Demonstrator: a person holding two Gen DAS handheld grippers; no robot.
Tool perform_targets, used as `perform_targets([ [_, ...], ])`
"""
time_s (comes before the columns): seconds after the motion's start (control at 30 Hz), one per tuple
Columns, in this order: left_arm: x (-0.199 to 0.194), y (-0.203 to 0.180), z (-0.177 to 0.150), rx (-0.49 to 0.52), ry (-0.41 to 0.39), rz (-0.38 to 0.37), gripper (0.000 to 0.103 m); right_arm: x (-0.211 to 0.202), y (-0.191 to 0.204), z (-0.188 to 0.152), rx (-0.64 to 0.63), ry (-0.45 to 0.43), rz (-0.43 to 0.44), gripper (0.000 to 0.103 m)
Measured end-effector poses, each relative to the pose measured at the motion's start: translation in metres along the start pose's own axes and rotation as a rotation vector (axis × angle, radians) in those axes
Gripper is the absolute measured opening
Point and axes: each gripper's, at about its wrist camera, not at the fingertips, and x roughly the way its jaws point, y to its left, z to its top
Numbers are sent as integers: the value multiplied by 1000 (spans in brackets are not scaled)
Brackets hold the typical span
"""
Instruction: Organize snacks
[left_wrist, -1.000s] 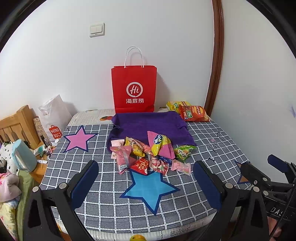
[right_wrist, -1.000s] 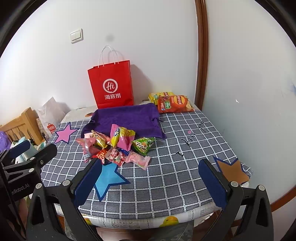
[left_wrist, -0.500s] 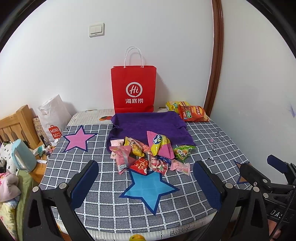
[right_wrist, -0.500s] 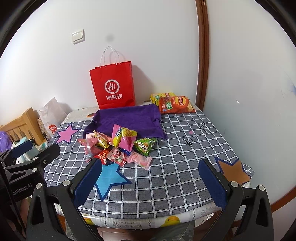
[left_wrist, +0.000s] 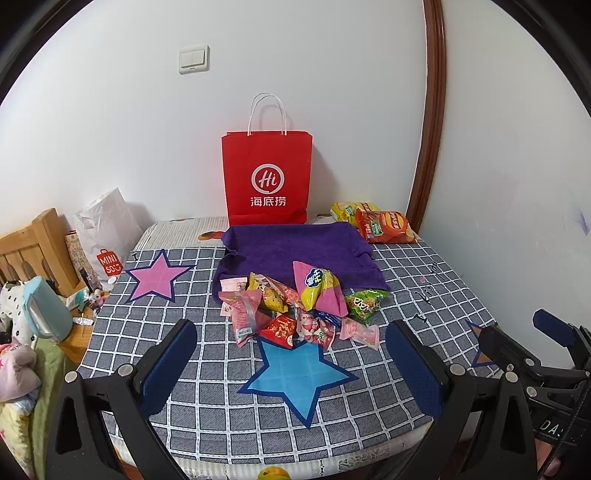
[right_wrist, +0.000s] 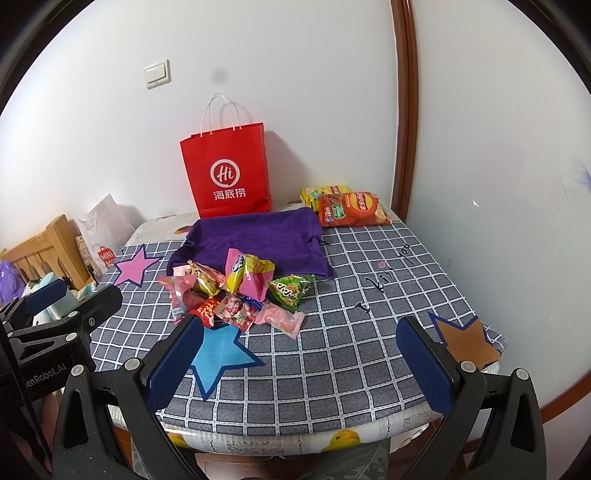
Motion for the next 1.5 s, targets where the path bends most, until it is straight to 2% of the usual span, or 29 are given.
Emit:
perform_targets([
  [1.5, 0, -7, -1, 0, -2, -14, 102, -3, -1, -1, 1, -10, 3, 103],
])
